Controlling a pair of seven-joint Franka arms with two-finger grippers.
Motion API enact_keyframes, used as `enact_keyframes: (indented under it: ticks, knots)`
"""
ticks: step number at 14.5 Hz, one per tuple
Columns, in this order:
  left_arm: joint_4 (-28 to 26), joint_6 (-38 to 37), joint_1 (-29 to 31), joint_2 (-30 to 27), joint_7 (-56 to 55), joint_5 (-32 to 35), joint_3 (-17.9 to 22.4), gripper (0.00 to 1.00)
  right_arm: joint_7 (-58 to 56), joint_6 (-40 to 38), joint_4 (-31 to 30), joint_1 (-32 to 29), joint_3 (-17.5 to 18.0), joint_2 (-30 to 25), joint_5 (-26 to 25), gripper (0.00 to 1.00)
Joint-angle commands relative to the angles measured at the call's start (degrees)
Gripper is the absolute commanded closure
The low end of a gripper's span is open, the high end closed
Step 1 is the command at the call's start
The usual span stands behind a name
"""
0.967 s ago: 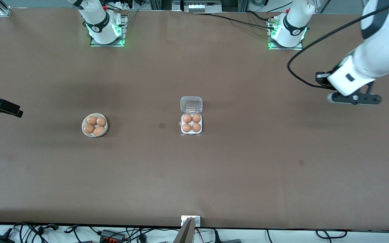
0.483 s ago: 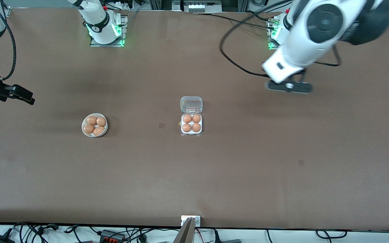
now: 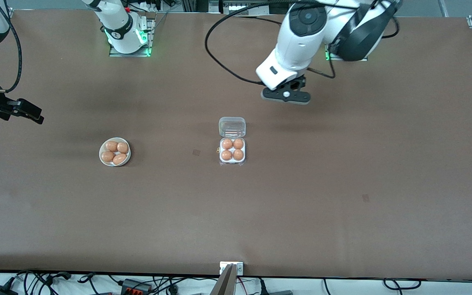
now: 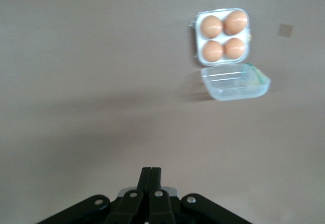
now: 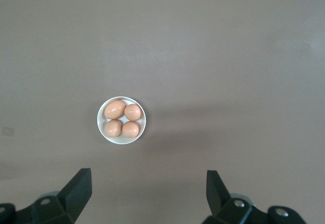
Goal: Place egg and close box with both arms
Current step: 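Move the left gripper over the open lid of the egg box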
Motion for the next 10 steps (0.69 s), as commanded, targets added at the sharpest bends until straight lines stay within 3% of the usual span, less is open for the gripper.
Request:
enact_keyframes:
  ticks: [1,5,7,10]
  knots:
    - [-1.57,7.18,-4.68,5.56,-8.73,2.35,-0.82,0.99,-3.12,-0.28,-0.44,-0.81,0.23,-0.82,2.00,0.00]
    - [-1.58,14.11,-11.89,13.73,-25.01,11.05,-0.91,0.99,-3.22,-5.91,3.34,-0.89,0.14,-0.73,2.02,0.00]
    - [-1.58,18.17,-14.35,17.08,-26.43,12.45,-0.48,0.99,-3.04,-5.57,3.52,-0.81,0.14,-0.64,1.66,0.00]
    - [-1.14,18.80,-15.94,19.72,-31.61,19.84,-0.56,0.99,-3.13,-5.47,3.61,-0.72,0.23,-0.47,1.57,0.00]
